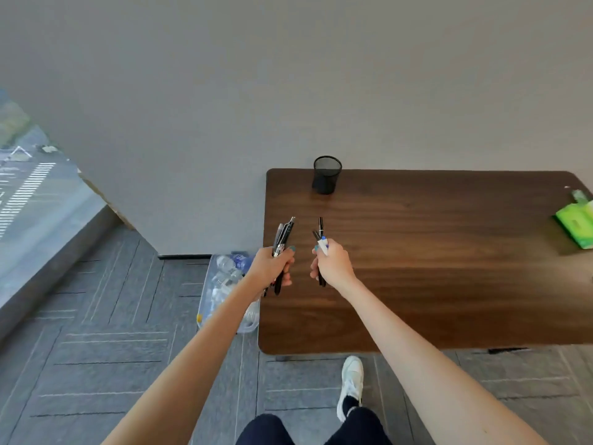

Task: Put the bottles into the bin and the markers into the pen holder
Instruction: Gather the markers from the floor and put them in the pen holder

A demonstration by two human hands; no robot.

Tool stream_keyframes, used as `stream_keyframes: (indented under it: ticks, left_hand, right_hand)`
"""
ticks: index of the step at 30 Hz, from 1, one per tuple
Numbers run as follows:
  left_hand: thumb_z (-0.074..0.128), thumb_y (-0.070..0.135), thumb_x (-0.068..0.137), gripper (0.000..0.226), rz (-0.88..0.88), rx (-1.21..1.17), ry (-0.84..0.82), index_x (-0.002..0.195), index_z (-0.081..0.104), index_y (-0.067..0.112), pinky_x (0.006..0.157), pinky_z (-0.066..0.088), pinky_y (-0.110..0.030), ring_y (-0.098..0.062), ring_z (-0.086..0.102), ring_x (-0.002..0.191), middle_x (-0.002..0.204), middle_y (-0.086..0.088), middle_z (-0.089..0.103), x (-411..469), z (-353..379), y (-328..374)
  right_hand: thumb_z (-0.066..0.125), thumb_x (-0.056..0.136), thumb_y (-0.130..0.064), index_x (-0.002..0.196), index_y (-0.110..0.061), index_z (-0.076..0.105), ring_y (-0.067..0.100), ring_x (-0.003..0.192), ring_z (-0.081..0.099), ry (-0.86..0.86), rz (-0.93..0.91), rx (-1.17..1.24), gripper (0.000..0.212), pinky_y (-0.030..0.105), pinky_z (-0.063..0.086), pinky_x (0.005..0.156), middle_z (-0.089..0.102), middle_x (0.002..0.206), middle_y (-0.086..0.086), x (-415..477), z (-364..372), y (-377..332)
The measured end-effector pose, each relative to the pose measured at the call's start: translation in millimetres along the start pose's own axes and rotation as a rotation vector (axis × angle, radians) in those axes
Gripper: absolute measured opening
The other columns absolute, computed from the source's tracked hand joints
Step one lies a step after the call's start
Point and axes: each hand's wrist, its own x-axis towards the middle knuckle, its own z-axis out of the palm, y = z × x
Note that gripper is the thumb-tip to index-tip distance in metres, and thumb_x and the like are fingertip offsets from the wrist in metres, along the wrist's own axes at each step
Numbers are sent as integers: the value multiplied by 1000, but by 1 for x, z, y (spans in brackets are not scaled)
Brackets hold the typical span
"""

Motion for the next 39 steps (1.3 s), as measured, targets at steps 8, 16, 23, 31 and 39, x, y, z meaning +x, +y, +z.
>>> stream_keyframes:
  ticks: [8,16,23,31,39]
  left_hand:
    - [60,29,94,25,-14,-82,86,81,58,8,52,52,-29,-9,49,46,55,1,48,117,88,64]
    - [58,22,95,25,1,-78,195,73,48,13,43,42,-22,-10,40,44,57,0,43,203,111,125]
    - [57,18,94,26,23,-237,238,73,41,15,39,35,-23,-11,31,41,50,2,36,269,111,159]
    - [55,15,93,41,102,-435,382,57,37,19,44,38,-24,-11,31,41,45,4,33,312,121,155]
    - [54,16,95,43,113,-465,407,55,38,18,47,40,-23,-12,31,43,47,3,32,330,119,141]
  right_hand:
    - [44,102,-19,112,-14,54,18,57,62,-79,-23,-112,15,39,59,67,63,77,7,147,-87,-6]
    - [40,103,-17,96,-11,45,16,53,51,-95,-118,-4,10,30,43,54,53,70,4,248,-123,-48]
    - [48,101,-23,97,-2,49,13,60,42,-77,-264,74,22,21,34,53,45,69,-1,322,-132,-69]
    - [59,97,-27,82,-28,52,4,64,51,-43,-324,306,16,33,46,64,53,72,-9,365,-91,-69]
    - [57,97,-21,89,-18,53,4,56,48,-12,-295,415,10,26,47,58,49,71,-3,394,-76,-61]
